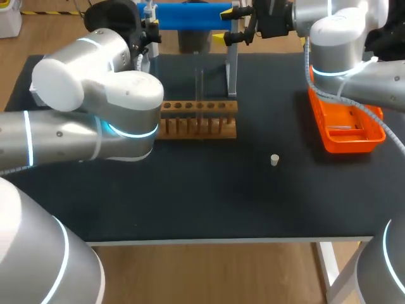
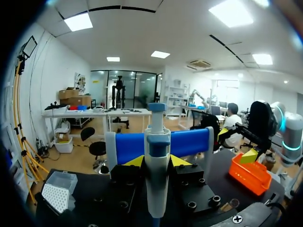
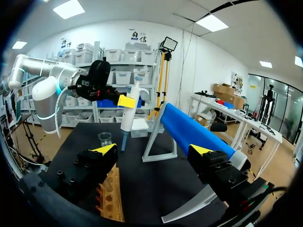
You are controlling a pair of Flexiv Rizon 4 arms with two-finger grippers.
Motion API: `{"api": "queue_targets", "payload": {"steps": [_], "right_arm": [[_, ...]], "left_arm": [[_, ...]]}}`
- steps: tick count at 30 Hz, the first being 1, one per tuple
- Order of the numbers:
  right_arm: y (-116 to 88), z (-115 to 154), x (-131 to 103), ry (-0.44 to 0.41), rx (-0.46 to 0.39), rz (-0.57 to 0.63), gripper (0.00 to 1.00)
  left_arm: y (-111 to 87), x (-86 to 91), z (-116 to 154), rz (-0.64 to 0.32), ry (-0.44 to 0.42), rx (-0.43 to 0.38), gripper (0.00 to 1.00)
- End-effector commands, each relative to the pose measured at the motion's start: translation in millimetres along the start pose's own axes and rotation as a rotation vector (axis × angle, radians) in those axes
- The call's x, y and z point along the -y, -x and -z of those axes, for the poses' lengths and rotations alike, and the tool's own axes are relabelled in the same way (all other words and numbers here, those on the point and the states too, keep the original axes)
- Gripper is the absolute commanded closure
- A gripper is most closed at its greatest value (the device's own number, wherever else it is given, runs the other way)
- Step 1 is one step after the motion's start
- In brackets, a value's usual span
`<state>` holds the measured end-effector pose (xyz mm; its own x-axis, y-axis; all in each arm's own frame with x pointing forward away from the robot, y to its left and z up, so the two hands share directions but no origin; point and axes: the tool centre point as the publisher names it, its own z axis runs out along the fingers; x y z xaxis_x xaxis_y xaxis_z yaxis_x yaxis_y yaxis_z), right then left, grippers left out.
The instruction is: Invert the test tube, pick up the pipette, mount the tip to pipette, aspirate from beaker and dispense into the tube, eject the tip, return the pipette, and cap with the stopper.
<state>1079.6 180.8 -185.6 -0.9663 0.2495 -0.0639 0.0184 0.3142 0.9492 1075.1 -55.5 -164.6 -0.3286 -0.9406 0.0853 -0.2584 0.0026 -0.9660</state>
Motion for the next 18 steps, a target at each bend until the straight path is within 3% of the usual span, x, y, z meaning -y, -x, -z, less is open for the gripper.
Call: {"api": "queue_targets", "payload": {"steps": [1,18], "right_arm": [[-1,1,0,0.001,0.003,0.000,0.00],[-1,1,0,0.001,0.003,0.000,0.00]], "left_arm": [[-1.2,5.6,-10,0.001,0.018,0.024,1.00],[11.0,2.8,-32,0.020,0.066,0.081,1.00]]}}
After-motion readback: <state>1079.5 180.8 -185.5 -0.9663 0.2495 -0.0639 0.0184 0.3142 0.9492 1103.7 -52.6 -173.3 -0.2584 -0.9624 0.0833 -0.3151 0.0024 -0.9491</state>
